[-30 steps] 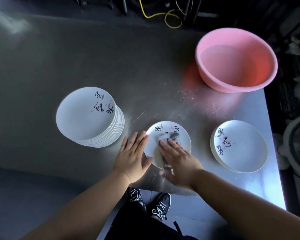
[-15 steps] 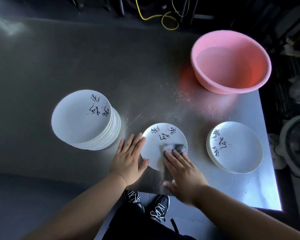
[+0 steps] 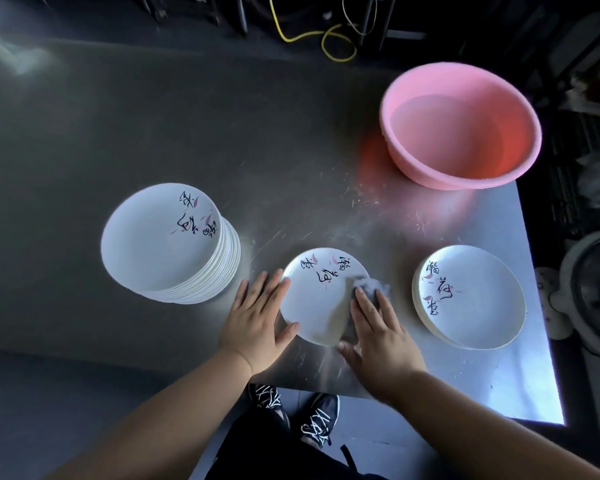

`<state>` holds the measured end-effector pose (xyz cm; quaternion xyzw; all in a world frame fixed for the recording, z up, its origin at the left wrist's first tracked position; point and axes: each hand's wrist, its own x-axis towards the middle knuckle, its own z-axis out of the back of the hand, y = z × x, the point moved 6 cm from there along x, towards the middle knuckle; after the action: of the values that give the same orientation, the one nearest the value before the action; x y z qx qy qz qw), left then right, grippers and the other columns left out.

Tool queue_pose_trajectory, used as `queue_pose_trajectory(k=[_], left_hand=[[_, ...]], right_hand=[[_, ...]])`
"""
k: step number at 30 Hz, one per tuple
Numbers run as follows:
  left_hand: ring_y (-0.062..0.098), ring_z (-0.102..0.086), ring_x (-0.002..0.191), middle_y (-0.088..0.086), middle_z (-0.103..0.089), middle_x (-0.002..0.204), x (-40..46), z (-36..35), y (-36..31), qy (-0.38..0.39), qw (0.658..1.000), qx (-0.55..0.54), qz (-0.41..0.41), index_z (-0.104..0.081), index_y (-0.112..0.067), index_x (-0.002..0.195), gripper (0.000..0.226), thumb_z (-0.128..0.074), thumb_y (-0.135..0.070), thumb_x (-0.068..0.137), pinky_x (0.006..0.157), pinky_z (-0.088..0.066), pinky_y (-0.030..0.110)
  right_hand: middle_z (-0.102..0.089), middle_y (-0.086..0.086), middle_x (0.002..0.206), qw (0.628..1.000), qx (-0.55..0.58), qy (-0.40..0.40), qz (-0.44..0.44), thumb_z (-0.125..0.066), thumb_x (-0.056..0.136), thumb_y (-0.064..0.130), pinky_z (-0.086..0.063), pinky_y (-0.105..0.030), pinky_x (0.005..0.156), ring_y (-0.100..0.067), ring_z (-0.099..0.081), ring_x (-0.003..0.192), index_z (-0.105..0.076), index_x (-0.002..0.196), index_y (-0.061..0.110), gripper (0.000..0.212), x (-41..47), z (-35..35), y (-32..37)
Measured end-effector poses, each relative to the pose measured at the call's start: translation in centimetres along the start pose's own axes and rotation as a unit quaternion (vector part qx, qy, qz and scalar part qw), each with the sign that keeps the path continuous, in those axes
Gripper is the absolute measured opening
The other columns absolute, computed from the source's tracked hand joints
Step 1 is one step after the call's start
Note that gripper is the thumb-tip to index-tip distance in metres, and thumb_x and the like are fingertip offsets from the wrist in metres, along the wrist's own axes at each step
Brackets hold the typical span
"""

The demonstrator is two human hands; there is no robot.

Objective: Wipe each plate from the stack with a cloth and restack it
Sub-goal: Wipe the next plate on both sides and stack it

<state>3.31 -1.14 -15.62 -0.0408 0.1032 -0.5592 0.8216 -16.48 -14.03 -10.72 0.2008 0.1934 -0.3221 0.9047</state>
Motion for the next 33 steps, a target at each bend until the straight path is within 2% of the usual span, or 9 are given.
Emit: queue_pose_trajectory(k=[1, 4, 8, 13, 17, 20, 24, 30, 33], left_hand=[[0.025, -0.013, 0.161, -0.002, -0.015, 0.174, 0.0, 0.0, 0.0, -0.007, 1.000, -0.003, -0.003, -0.021, -0.021, 0.166, 0.079, -0.022, -0.067, 0.102, 0.128, -0.016, 0.055], [0.025, -0.015, 0.161, -0.002, -0.016, 0.174, 0.0, 0.1, -0.1, -0.017, 1.000, -0.004, -0.006, -0.022, -0.020, 0.166, 0.078, -0.025, -0.065, 0.103, 0.128, -0.015, 0.054], [0.023, -0.009, 0.162, -0.003, -0.009, 0.175, 0.0, 0.1, 0.0, -0.005, 1.000, -0.001, -0.002, -0.020, -0.021, 0.166, 0.080, -0.026, -0.067, 0.101, 0.130, -0.010, 0.053], [0.030, -0.012, 0.161, 0.004, -0.001, 0.176, -0.3, 0.1, -0.1, -0.008, 1.000, -0.011, -0.002, -0.035, -0.015, 0.157, 0.088, -0.027, -0.079, 0.097, 0.129, -0.013, 0.056], [0.038, -0.020, 0.159, 0.014, -0.018, 0.173, -1.1, 1.4, -1.5, -0.069, 0.993, 0.013, -0.095, -0.063, -0.008, 0.117, 0.079, -0.036, -0.080, 0.095, 0.124, -0.022, 0.064], [0.029, -0.021, 0.160, 0.009, -0.035, 0.168, -1.6, 1.6, -2.2, -0.096, 0.985, 0.007, -0.143, -0.062, -0.015, 0.097, 0.048, -0.050, -0.062, 0.100, 0.122, -0.026, 0.063], [0.027, -0.038, 0.152, 0.004, -0.054, 0.155, -1.5, 1.1, -1.9, -0.131, 0.982, -0.045, -0.130, -0.063, -0.016, 0.094, 0.033, -0.064, -0.049, 0.094, 0.117, -0.038, 0.056], [0.024, -0.039, 0.152, 0.003, -0.053, 0.156, -1.7, 0.6, -1.8, -0.155, 0.978, -0.080, -0.113, -0.067, -0.014, 0.096, 0.035, -0.066, -0.048, 0.093, 0.117, -0.038, 0.054], [0.027, -0.043, 0.149, 0.005, -0.056, 0.152, -1.8, 0.8, -2.0, -0.167, 0.976, -0.084, -0.112, -0.067, -0.014, 0.094, 0.034, -0.067, -0.048, 0.093, 0.115, -0.040, 0.055]], right_hand=[[0.011, 0.008, 0.175, 1.000, -0.007, 0.010, -0.004, -0.011, 0.088, 0.076, 0.002, -0.037, 0.129, -0.024, 0.018, 0.161, -0.005, 0.168, 0.017, 0.100, -0.5, -0.4, 0.1], [-0.005, 0.008, 0.176, 1.000, -0.010, -0.026, 0.004, -0.028, 0.095, 0.072, -0.017, -0.048, 0.131, -0.030, 0.001, 0.161, -0.018, 0.168, 0.018, 0.092, 1.2, 1.0, -0.4], [0.020, 0.024, 0.171, 0.999, 0.015, -0.037, 0.020, -0.041, 0.103, 0.061, -0.018, -0.045, 0.128, -0.021, 0.014, 0.161, 0.001, 0.168, 0.028, 0.085, 4.3, 2.4, -1.0], [0.019, 0.015, 0.173, 0.998, 0.051, -0.017, -0.015, -0.034, 0.102, 0.066, -0.004, -0.037, 0.131, -0.023, 0.017, 0.161, 0.001, 0.168, 0.021, 0.087, 0.1, -0.1, 0.4], [0.016, 0.012, 0.174, 0.999, 0.042, 0.008, -0.008, -0.035, 0.103, 0.067, -0.006, -0.040, 0.132, -0.025, 0.015, 0.161, 0.001, 0.169, 0.020, 0.088, -1.3, -0.7, 0.3], [0.012, 0.018, 0.174, 0.999, 0.042, -0.013, 0.013, -0.037, 0.105, 0.064, -0.017, -0.044, 0.130, -0.020, 0.012, 0.161, -0.002, 0.169, 0.022, 0.084, 1.8, 1.5, -0.7], [0.007, 0.021, 0.174, 0.998, 0.042, -0.029, 0.034, -0.040, 0.105, 0.059, -0.026, -0.047, 0.128, -0.017, 0.010, 0.162, -0.007, 0.169, 0.024, 0.080, 3.5, 2.1, -1.2], [0.018, 0.011, 0.174, 0.999, 0.048, -0.001, -0.008, -0.036, 0.103, 0.067, -0.005, -0.041, 0.131, -0.028, 0.015, 0.161, 0.006, 0.168, 0.019, 0.090, -2.5, -2.5, 0.6], [0.003, 0.009, 0.176, 0.998, 0.044, -0.038, 0.005, -0.029, 0.100, 0.070, -0.016, -0.047, 0.131, -0.031, 0.002, 0.162, -0.008, 0.168, 0.018, 0.089, -0.6, -1.4, 0.0]])
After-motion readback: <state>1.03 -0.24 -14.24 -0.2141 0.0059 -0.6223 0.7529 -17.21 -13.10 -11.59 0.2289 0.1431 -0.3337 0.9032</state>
